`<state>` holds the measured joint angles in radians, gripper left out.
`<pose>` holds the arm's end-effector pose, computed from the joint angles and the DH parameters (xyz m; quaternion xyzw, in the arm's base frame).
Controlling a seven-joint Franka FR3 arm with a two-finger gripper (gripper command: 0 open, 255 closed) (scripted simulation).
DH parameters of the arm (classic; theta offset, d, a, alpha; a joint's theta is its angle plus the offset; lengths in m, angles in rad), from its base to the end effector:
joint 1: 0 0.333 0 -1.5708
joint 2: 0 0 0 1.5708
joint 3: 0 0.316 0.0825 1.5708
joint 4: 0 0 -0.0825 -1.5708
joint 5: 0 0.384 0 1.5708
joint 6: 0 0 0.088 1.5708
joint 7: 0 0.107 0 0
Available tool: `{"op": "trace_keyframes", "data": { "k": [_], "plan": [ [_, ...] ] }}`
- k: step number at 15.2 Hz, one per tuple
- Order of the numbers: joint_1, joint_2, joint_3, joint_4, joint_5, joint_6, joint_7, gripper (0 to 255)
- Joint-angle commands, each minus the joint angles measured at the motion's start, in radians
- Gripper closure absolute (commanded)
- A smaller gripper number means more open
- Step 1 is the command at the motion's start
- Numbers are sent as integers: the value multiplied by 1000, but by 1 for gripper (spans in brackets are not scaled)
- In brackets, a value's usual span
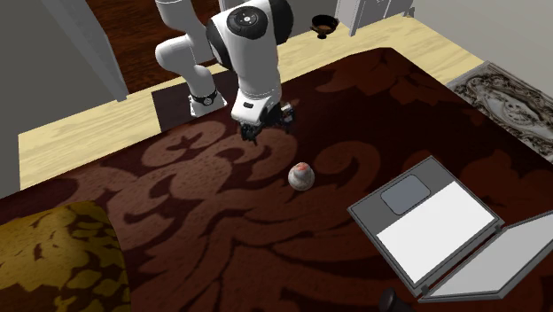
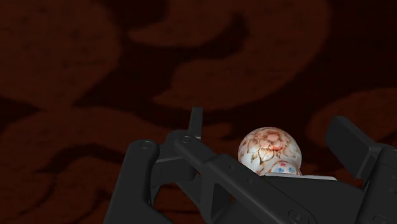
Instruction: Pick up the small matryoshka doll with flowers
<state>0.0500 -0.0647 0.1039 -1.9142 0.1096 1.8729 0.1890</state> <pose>0.5366 0.0928 0.5226 -0.9982 0.0333 -0.0030 0.0504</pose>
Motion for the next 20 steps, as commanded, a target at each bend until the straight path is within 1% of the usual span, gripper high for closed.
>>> {"op": "trace_keyframes", "data": {
  "k": [1,8,15,17,18,20],
  "plan": [
    [4,66,4,60,11,23,2,0],
    [18,308,17,330,39,47,13,0],
    [18,319,18,252,43,135,0,0],
    [18,320,18,246,43,142,-1,0],
    [18,321,18,245,43,144,-1,255],
    [18,322,18,246,43,144,-2,255]
  ]
}}
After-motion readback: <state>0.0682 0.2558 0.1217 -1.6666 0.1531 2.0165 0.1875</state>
